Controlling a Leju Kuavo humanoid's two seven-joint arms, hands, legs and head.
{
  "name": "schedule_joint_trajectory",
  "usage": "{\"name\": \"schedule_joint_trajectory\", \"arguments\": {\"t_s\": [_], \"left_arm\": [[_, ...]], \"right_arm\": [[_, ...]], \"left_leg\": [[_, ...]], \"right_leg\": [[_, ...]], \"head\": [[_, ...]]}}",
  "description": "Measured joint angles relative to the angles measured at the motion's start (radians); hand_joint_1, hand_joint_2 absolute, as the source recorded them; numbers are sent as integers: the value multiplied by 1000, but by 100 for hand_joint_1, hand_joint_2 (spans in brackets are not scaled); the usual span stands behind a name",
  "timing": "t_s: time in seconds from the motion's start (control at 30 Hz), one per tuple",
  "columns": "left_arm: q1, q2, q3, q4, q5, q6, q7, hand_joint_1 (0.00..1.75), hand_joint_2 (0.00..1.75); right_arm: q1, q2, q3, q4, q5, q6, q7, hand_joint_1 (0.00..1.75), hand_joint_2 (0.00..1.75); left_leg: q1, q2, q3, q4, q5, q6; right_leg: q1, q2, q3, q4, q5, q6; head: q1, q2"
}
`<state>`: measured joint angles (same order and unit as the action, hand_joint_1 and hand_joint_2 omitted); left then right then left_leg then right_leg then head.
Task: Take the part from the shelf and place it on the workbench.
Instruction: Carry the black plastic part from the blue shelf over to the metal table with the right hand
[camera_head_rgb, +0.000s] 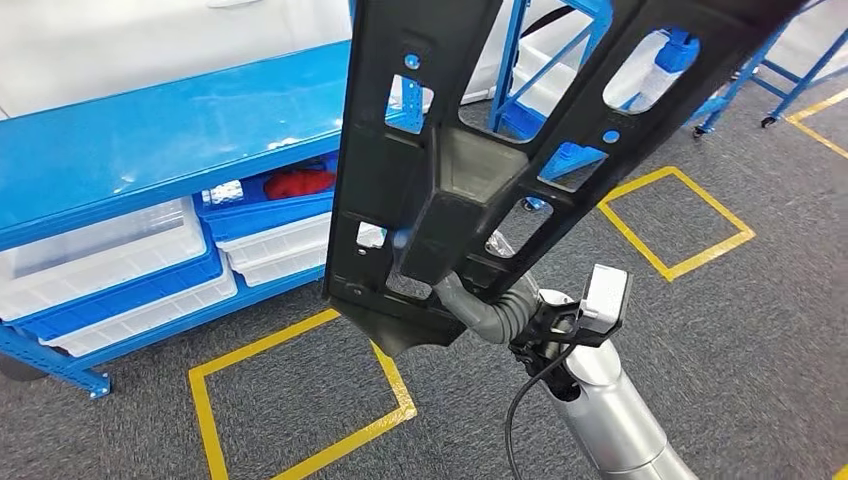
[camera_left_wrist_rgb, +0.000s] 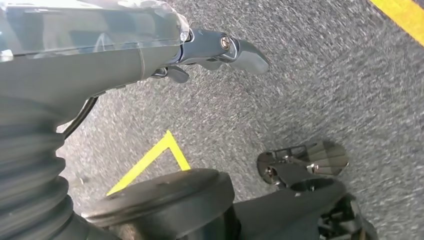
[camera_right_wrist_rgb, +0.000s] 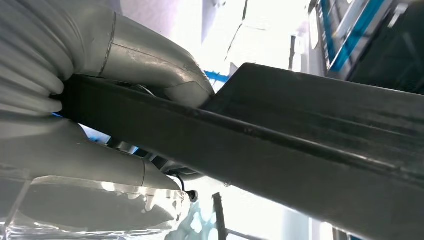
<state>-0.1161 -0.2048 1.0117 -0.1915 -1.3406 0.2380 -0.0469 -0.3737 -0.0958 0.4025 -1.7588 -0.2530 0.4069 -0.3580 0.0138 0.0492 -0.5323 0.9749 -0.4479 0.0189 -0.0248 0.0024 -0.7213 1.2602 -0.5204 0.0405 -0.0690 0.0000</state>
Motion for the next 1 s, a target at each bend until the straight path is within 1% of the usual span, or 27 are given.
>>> {"name": "schedule_joint_trajectory", "arguments": {"t_s": [0.03,0.07,0.1,0.13,0.17,0.23,0.27,0.3,0.33,0.37,0.4,0.43,0.47,0.5,0.53,0.57,0.6,0.63,0.67,0.73,0.77,0.8,0.83,0.9,0.93,0.97,1.0], "left_arm": [[0,0,0,0,1,0,0,0,175],[0,-1,0,0,2,0,0,0,175],[0,-1,0,0,3,1,0,0,175],[0,-1,0,0,4,2,-1,0,175],[1,-1,0,0,5,2,-2,0,175],[1,-2,0,0,6,4,-5,0,175],[1,-2,0,0,6,4,-6,0,175],[1,-2,0,0,6,4,-7,0,175],[1,-2,0,0,7,5,-8,0,175],[3,-2,0,0,8,5,-9,0,175],[3,-2,0,0,9,5,-11,0,175],[2,-2,1,0,10,5,-11,0,175],[1,-2,1,0,10,5,-11,0,175],[1,-2,0,0,9,5,-9,0,175],[3,-1,0,0,8,5,-6,0,175],[6,-1,1,0,8,5,-3,0,175],[10,-1,1,0,7,5,0,0,175],[12,-1,1,0,6,5,3,0,175],[13,-1,0,0,5,5,5,0,175],[13,-2,0,0,3,4,6,0,175],[13,-3,0,0,2,3,6,0,175],[13,-3,0,0,1,3,6,0,175],[13,-4,0,0,0,2,6,0,175],[17,-3,0,0,-4,0,7,0,175],[19,-3,0,0,-6,-1,7,0,175],[19,-2,0,0,-9,-2,7,0,175],[20,-1,0,0,-11,-3,7,0,175]], "right_arm": [[1,0,0,-1,0,0,0,175,175],[0,0,0,-2,0,0,0,175,175],[0,1,0,-3,0,1,1,175,175],[-1,1,0,-5,1,2,1,175,175],[-1,2,0,-6,1,3,1,175,175],[-1,2,0,-8,1,4,1,175,175],[-1,2,0,-10,1,5,2,175,175],[-2,3,0,-12,1,5,2,175,175],[-2,3,0,-14,1,5,2,175,175],[-1,4,0,-16,1,6,2,175,175],[0,4,0,-18,1,6,2,175,175],[3,4,0,-19,1,6,3,175,175],[8,4,0,-20,2,6,4,175,175],[14,4,0,-22,2,6,5,175,175],[21,4,0,-26,3,5,5,175,175],[28,4,0,-30,5,3,3,175,175],[35,4,-2,-34,8,-1,-2,175,175],[43,4,-4,-38,15,-5,-9,175,175],[54,4,-7,-42,26,-11,-20,175,175],[90,3,-18,-49,52,-19,-54,175,175],[113,2,-25,-53,63,-21,-75,175,175],[136,0,-31,-59,71,-22,-94,175,175],[155,-1,-36,-64,77,-22,-112,175,175],[196,-2,-41,-74,87,-21,-146,175,175],[219,-1,-42,-79,95,-22,-162,175,175],[245,-1,-42,-82,105,-25,-180,175,175],[272,-1,-43,-85,119,-30,-198,175,175]], "left_leg": [[1,11,-1,4,-1,-3],[1,20,-2,8,-4,-8],[0,28,-3,14,-8,-14],[-2,36,-5,18,-11,-20],[-4,43,-5,20,-13,-26],[-4,57,-5,21,-16,-39],[-2,50,-6,26,-22,-44],[1,33,-14,45,-38,-48],[3,9,-32,88,-66,-51],[4,-16,-59,151,-101,-52],[4,-31,-92,225,-135,-52],[4,-38,-120,289,-157,-52],[4,-40,-135,322,-160,-51],[4,-41,-132,315,-142,-49],[4,-45,-111,269,-108,-46],[5,-58,-82,199,-69,-43],[7,-76,-54,132,-40,-40],[8,-93,-33,83,-26,-38],[7,-106,-22,57,-24,-36],[6,-103,-18,47,-28,-29],[7,-94,-17,43,-25,-23],[8,-85,-16,39,-21,-15],[9,-73,-15,34,-18,-9],[4,-49,-15,31,-16,-1],[2,-37,-15,31,-17,0],[-1,-25,-15,31,-18,2],[-2,-14,-15,31,-19,2]], "right_leg": [[-4,-10,33,-56,30,3],[-5,-31,73,-126,55,5],[-3,-49,106,-187,74,1],[1,-61,125,-226,82,-5],[6,-65,130,-240,81,-12],[9,-45,123,-241,83,-28],[9,-36,123,-243,86,-35],[7,-27,122,-246,89,-43],[6,-19,122,-249,91,-49],[6,-10,122,-250,92,-53],[8,-1,121,-249,93,-56],[10,9,121,-248,93,-57],[11,21,121,-247,93,-57],[12,34,122,-246,92,-57],[13,48,122,-243,92,-57],[12,63,121,-240,91,-55],[13,76,119,-236,90,-51],[13,88,114,-232,90,-46],[13,97,109,-229,92,-39],[11,113,102,-231,98,-25],[11,110,100,-230,97,-19],[12,96,93,-218,88,-14],[13,72,78,-186,67,-10],[13,21,21,-68,5,-5],[11,10,-9,-4,-21,-3],[11,5,-27,35,-31,-3],[10,2,-26,37,-23,-3]], "head": [[0,0],[0,0],[0,0],[0,0],[0,0],[0,0],[0,0],[0,0],[0,0],[0,0],[0,0],[0,0],[0,0],[0,0],[0,0],[0,0],[0,0],[0,0],[0,0],[0,0],[0,0],[0,0],[0,0],[0,0],[0,0],[0,0],[0,0]]}}
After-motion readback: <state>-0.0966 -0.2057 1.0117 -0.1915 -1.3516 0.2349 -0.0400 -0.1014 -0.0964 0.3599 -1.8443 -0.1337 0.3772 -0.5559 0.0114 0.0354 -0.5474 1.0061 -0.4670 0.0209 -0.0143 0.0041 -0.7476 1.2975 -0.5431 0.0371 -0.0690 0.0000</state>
